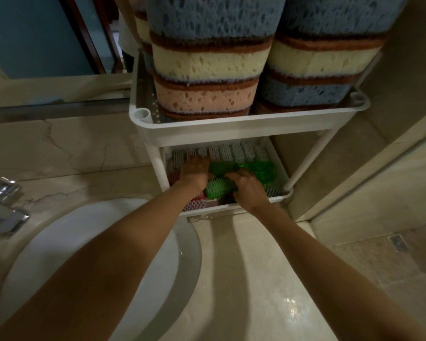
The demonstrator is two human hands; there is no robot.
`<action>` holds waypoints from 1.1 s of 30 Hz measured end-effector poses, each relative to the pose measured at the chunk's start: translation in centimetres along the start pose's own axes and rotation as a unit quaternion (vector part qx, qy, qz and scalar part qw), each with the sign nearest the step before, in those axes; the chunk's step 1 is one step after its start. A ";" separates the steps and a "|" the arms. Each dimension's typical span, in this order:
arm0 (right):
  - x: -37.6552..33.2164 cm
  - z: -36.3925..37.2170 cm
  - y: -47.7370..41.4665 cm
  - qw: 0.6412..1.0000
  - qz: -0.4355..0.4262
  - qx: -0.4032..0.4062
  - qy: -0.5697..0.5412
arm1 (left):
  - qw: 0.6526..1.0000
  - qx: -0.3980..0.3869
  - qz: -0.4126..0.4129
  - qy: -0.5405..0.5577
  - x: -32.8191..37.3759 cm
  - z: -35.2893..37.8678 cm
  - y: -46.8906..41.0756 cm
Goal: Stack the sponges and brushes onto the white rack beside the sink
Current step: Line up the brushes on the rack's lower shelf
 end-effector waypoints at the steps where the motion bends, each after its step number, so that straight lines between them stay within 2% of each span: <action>1: 0.1 0.1 0.1 1.000 0.006 0.004 -0.007 | 1.000 0.002 0.001 0.000 0.0 0.0 0.0; 9: 0.8 0.4 0.3 0.996 0.056 0.031 -0.056 | 1.000 0.018 -0.002 0.021 -0.3 0.1 0.2; 19: 0.5 0.4 1.1 0.993 0.069 0.055 -0.078 | 0.998 0.050 0.001 0.027 -0.2 -0.3 0.6; 23: 0.4 -0.4 2.0 0.990 0.069 0.088 -0.087 | 0.998 0.064 0.002 0.030 -0.1 -0.6 1.4; 29: -0.9 -2.3 4.5 0.973 0.076 0.158 -0.149 | 0.989 0.097 -0.020 0.113 0.9 -2.5 4.9; 33: -4.1 -3.4 7.3 0.952 0.059 0.181 -0.241 | 0.967 0.163 -0.038 0.190 0.1 -5.1 10.9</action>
Point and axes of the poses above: each hand's wrist, its own y-axis away from the middle knuckle, its own z-axis out of the palm, x = y × z, the point moved 8 cm from there along -y, towards the middle knuckle, and after that the axes turned 8 degrees about y, right-handed, at the moved point
